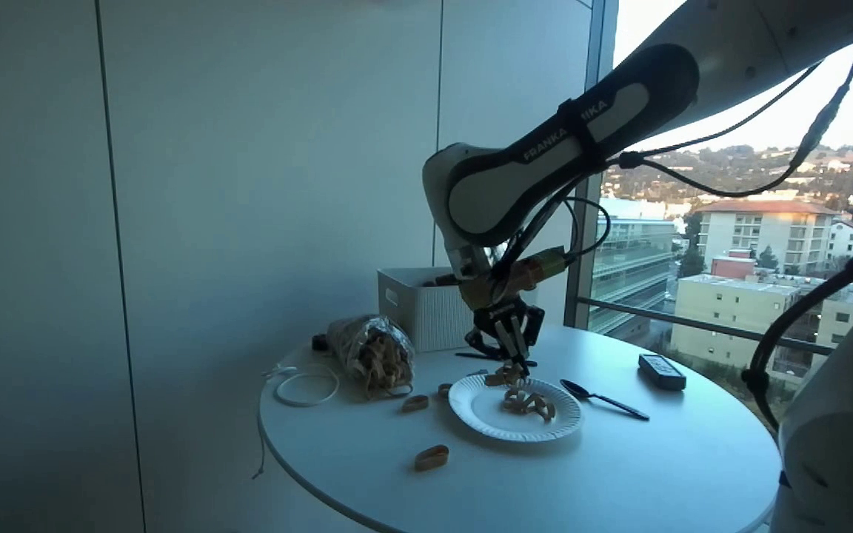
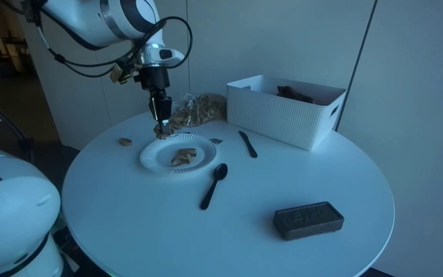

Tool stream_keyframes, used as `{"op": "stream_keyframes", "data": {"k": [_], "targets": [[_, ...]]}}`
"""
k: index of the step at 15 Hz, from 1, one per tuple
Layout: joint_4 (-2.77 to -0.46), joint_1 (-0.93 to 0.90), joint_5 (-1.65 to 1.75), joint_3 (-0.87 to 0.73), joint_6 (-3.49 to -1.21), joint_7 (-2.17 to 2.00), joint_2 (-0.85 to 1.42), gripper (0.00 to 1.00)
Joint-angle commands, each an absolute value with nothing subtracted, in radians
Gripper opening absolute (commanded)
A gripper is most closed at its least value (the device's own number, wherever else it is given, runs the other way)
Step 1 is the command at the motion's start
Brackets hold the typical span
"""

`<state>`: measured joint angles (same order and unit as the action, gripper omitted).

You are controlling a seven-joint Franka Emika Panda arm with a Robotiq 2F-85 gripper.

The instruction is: Get the rubber bands from the table and plastic and put them on the plate

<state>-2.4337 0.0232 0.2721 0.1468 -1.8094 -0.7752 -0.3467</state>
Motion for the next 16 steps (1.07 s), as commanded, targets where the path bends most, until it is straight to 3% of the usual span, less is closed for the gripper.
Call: {"op": "stream_keyframes", "data": {"k": [1,3,11,16], "targets": [[-2.401,0.053,0.268,0.119,-1.804,-0.818,-0.253,0.31],[-2.410,0.052,0.265,0.107,-1.805,-0.827,-0.234,0.37],[-2.372,0.034,0.275,0.100,-1.843,-0.828,-0.260,0.97],[-2.317,0.042,0.289,0.098,-1.853,-0.863,-0.204,1.00]]}}
